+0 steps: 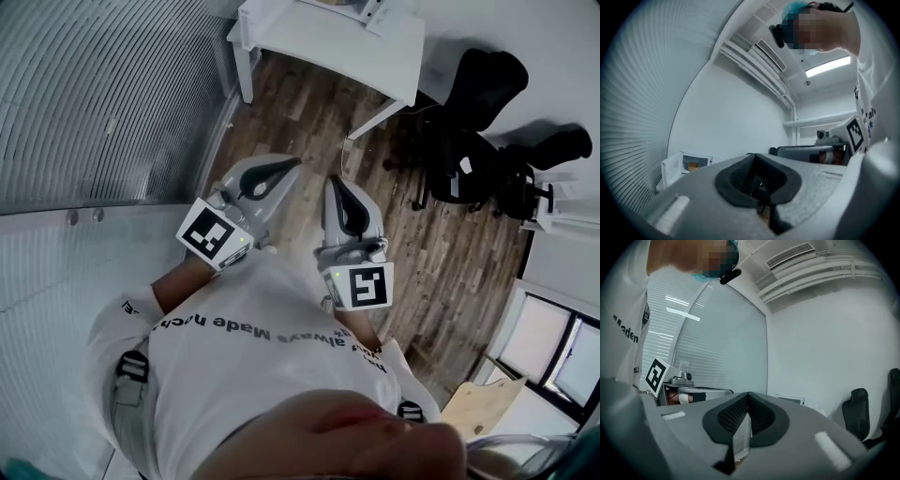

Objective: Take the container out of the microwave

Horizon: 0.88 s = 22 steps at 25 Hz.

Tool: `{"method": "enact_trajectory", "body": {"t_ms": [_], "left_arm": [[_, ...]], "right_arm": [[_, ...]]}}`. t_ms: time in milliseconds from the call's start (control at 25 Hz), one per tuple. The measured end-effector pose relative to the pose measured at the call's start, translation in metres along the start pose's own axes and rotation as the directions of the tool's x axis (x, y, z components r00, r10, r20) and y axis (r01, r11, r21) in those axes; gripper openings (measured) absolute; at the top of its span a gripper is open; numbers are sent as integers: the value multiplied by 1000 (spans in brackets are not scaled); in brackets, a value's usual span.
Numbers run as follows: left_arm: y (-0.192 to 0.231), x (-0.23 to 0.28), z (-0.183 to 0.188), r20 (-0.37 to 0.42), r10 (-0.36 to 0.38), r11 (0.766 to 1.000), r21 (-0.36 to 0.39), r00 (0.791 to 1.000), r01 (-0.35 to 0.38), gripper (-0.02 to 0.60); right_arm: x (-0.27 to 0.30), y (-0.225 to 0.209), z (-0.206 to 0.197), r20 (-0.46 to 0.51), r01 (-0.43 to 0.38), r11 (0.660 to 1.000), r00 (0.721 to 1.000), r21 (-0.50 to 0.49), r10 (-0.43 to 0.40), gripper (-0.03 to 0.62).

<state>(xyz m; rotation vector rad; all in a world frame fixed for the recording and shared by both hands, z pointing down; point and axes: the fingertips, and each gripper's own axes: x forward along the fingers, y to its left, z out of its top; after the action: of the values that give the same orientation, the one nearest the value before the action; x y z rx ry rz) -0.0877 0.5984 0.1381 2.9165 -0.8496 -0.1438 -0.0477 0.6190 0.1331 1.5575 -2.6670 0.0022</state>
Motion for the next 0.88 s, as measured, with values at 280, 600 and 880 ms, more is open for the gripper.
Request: {"method": "enact_trajectory", "body": {"t_ms": [280, 600, 880], "left_arm": [[132, 39, 17, 13, 3, 1000, -8, 1000, -3, 3], [244, 83, 26, 18, 1, 1000, -4, 1000, -1, 3], [282, 115, 28, 11, -16, 1000, -12, 1000, 16, 3]], "right_arm": [[138, -29, 10, -26, -28, 999, 999, -33, 27, 2], [252, -67, 12, -29, -4, 1000, 1000, -13, 3, 2], [292, -101, 15, -30, 16, 1000, 999, -26, -16, 2]]}}
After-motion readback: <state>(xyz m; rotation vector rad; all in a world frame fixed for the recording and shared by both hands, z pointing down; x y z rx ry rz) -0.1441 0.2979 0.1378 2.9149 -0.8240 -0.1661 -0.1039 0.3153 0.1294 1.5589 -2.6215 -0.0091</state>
